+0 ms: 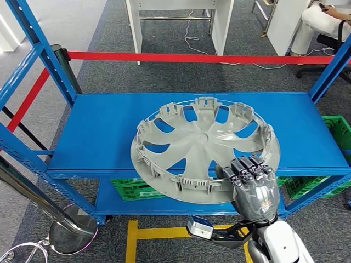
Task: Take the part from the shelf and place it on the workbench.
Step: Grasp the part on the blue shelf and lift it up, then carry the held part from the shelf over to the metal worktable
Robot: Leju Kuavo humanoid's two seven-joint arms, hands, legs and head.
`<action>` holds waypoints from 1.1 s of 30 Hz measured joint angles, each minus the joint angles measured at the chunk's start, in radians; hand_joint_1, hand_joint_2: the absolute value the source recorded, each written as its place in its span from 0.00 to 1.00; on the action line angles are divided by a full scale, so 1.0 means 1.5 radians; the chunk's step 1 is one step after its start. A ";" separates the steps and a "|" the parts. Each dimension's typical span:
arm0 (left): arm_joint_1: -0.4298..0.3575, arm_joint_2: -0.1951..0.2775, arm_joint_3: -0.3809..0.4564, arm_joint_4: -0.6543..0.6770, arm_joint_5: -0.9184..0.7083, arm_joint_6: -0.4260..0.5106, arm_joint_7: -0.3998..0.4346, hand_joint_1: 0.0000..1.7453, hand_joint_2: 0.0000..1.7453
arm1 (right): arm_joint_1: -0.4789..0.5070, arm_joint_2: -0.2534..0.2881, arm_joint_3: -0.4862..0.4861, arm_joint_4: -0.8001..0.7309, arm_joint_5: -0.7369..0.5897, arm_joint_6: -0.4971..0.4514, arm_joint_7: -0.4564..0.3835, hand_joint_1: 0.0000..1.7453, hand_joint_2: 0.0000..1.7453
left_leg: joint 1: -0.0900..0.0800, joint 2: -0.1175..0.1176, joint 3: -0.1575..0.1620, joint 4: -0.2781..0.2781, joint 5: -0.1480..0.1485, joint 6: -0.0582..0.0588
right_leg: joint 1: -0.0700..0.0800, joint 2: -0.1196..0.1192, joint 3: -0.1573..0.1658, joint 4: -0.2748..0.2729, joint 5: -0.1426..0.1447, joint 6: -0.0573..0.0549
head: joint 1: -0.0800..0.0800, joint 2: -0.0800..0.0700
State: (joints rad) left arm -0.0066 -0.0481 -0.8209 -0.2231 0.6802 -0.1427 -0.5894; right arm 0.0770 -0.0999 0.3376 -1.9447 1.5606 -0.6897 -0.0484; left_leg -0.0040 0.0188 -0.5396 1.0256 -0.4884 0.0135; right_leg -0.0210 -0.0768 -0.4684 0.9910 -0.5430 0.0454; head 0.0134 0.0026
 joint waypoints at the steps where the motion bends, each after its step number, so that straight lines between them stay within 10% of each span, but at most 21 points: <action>1: 0.000 0.000 0.000 0.000 0.000 0.000 0.000 0.00 0.00 | 0.000 0.000 0.000 -0.001 0.000 0.000 0.000 1.00 1.00 | 0.000 0.000 0.000 0.000 0.000 0.000 | 0.000 0.000 0.000 0.000 0.000 0.000 | 0.000 0.000; 14: -0.002 -0.002 0.000 0.000 -0.005 0.025 0.006 0.00 0.00 | 0.002 0.018 0.003 -0.042 -0.057 0.000 -0.110 1.00 1.00 | 0.000 0.000 0.000 0.000 0.000 0.000 | 0.000 0.000 0.000 0.000 0.000 0.000 | 0.000 0.000; 22: -0.006 -0.002 0.000 0.000 -0.015 0.046 0.012 0.00 0.00 | 0.024 0.124 -0.055 -0.079 -0.224 0.000 -0.406 1.00 1.00 | 0.001 0.000 0.000 0.000 0.000 0.000 | 0.000 0.000 -0.003 0.000 0.000 0.000 | 0.000 0.000; 33: -0.011 -0.002 0.004 -0.001 -0.017 0.050 0.007 0.00 0.00 | 0.042 0.189 -0.095 -0.108 -0.278 0.001 -0.430 1.00 1.00 | 0.000 0.000 0.000 0.000 0.000 0.000 | 0.000 0.000 -0.007 0.000 0.000 0.000 | 0.000 0.000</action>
State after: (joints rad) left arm -0.0224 -0.0515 -0.8144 -0.2240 0.6548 -0.0671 -0.5784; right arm 0.1394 0.1838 0.1955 -2.1061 1.1432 -0.6889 -0.6929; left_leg -0.0037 0.0189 -0.5398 1.0255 -0.4883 0.0136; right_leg -0.0211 -0.0766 -0.4795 0.9910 -0.5432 0.0453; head 0.0135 0.0027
